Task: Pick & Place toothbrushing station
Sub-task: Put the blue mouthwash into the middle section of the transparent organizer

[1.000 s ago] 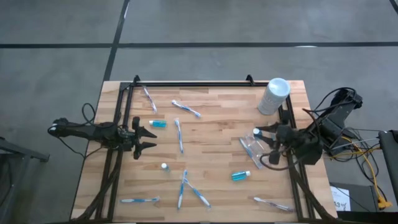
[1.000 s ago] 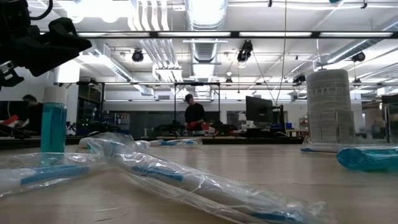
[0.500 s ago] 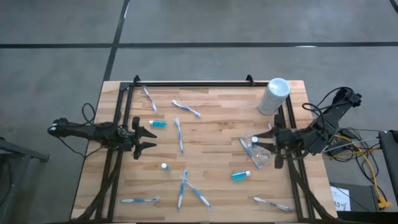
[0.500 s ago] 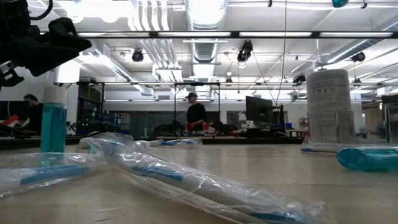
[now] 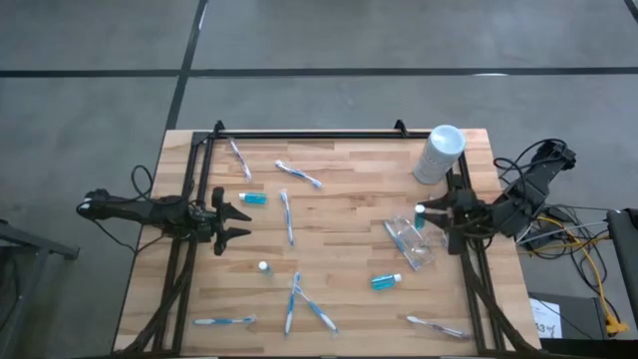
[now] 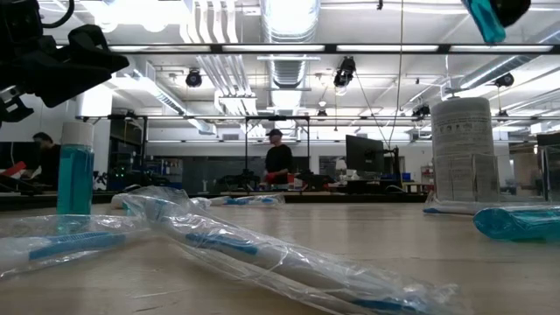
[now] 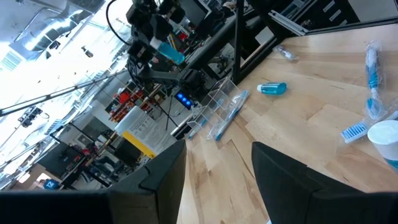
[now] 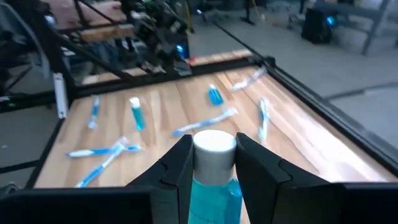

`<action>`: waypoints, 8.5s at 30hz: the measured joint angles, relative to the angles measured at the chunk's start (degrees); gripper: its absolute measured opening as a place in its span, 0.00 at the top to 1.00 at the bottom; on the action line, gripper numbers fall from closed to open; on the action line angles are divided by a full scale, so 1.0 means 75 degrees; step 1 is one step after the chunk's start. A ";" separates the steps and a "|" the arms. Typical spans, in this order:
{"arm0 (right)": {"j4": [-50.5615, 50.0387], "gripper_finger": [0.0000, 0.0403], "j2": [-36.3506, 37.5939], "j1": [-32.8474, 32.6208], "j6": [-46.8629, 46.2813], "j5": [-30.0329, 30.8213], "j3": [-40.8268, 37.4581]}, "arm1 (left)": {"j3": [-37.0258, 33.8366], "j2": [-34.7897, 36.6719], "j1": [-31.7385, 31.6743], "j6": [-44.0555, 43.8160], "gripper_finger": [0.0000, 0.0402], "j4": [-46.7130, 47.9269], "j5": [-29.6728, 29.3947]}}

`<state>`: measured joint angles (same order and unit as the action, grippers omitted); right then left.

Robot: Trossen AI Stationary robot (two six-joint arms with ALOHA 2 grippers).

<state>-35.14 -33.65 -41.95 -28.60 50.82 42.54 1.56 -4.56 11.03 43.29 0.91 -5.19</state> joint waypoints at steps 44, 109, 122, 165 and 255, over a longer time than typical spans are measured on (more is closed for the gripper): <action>-0.1475 0.76 -0.0638 0.0000 -0.4653 0.0232 -0.2021 | -0.0003 0.0003 0.0000 0.0000 0.53 0.0000 0.0000; 0.4132 0.74 -0.1506 0.0355 -0.2024 0.1319 -0.3885 | -0.0003 0.0002 0.0003 0.0000 0.53 0.0000 0.0003; 0.5326 0.74 -0.2371 0.0876 -0.1559 0.0756 -0.3841 | -0.0003 0.0002 0.0000 0.0000 0.53 0.0000 0.0001; 0.9168 0.74 -0.6446 0.3490 0.0957 -0.2183 -0.2239 | -0.0003 0.0003 -0.0003 0.0000 0.53 0.0000 0.0000; 1.0452 0.61 -0.6780 0.3943 0.1214 -0.2354 -0.2731 | -0.0004 0.0003 0.0000 0.0000 0.53 0.0000 0.0002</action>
<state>43.25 -84.50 -12.38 -19.49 33.16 22.06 1.53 -4.54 11.03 43.29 0.91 -5.18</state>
